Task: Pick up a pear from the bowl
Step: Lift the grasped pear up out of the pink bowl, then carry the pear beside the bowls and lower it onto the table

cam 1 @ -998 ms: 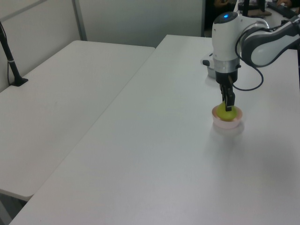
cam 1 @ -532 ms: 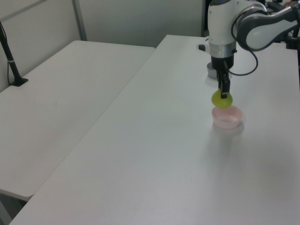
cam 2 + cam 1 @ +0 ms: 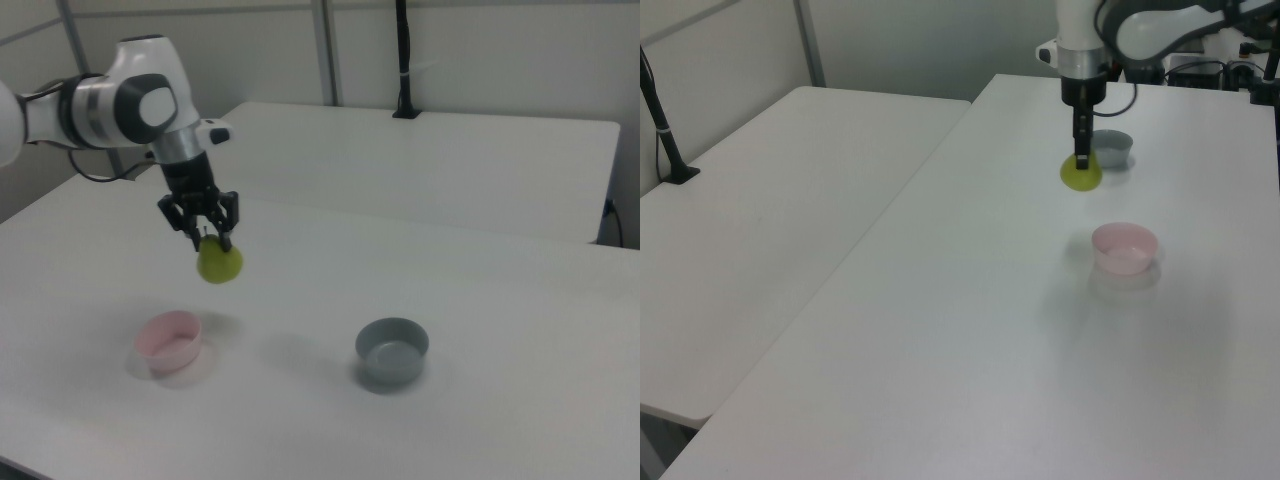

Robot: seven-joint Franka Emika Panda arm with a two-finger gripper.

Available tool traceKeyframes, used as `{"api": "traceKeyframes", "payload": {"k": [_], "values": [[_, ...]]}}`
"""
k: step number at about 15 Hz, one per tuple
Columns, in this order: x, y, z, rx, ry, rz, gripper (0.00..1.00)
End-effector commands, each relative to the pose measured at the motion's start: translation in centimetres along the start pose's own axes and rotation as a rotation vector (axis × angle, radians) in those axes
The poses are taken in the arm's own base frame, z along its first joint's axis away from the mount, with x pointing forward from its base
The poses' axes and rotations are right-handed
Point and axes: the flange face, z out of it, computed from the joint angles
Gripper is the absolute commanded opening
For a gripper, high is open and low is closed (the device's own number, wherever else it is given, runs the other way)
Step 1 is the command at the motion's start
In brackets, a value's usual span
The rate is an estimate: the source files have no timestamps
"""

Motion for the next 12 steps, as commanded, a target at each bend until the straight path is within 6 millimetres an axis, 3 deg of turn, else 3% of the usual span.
{"api": "traceKeyframes", "payload": {"k": [1,6,12], "values": [[2.8,3.1,0.9,0.011,-0.001,0.100,0.19],[5.7,7.2,4.5,-0.017,0.004,0.168,0.20],[7.7,9.8,9.4,-0.054,0.078,0.185,0.20]]}}
